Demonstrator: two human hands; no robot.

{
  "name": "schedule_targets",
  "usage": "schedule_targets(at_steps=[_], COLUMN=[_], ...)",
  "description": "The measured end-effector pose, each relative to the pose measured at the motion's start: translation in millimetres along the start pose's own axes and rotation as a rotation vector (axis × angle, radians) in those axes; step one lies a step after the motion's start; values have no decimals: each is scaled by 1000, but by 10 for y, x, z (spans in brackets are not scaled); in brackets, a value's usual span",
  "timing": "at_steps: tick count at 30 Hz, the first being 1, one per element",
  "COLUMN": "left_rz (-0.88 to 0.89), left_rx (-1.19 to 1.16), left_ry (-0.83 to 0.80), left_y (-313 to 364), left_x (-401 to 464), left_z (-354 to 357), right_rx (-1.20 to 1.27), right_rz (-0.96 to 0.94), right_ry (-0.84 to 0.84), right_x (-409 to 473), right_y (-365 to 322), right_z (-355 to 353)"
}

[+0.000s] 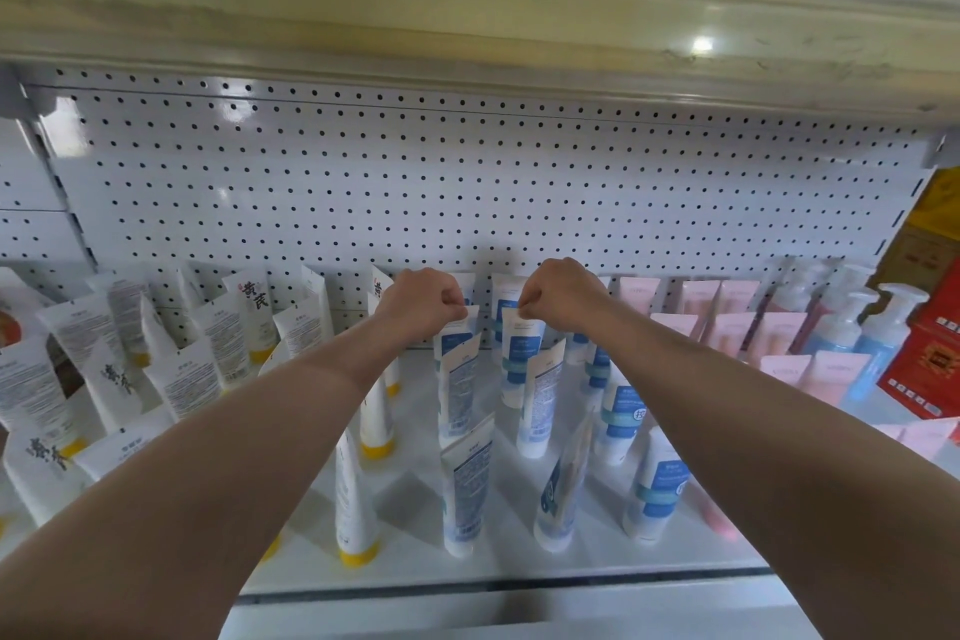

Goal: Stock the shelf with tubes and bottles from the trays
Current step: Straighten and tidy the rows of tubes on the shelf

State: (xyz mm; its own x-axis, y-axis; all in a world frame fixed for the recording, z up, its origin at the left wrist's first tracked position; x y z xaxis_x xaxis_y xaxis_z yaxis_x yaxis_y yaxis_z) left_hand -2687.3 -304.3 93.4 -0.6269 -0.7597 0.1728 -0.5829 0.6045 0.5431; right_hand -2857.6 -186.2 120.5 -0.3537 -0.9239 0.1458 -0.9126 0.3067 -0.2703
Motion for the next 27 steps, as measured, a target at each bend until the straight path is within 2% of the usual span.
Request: schedule_targets(at_steps=[14,20,27], left_rz=[2,-23,1], left_rx=[-7,-12,-123], left_ry=[-4,102,182], left_y=[30,54,85], left_x=[-45,-123,-335], left_z=[-36,-88,-198], right_rx=[1,26,45], right_rz=[13,20,87], right_ry=[3,32,77], right_x=[-67,-171,-353], right_y=[-63,-75,-117], right_z=[-29,-127,-255])
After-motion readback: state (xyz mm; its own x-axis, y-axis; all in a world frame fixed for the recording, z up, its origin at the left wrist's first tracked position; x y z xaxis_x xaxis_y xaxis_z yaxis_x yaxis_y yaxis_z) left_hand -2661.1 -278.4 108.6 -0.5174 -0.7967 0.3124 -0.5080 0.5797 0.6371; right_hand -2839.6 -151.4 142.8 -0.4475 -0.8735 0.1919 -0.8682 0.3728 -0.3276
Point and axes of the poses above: each hand's wrist, its own x-axis towards the middle knuckle, its own z-axis out of the palm, y = z × x, the point moved 2 cm from there along x, towards the middle knuckle, and after that the axes turned 5 degrees about -z, right-handed, at the moved point
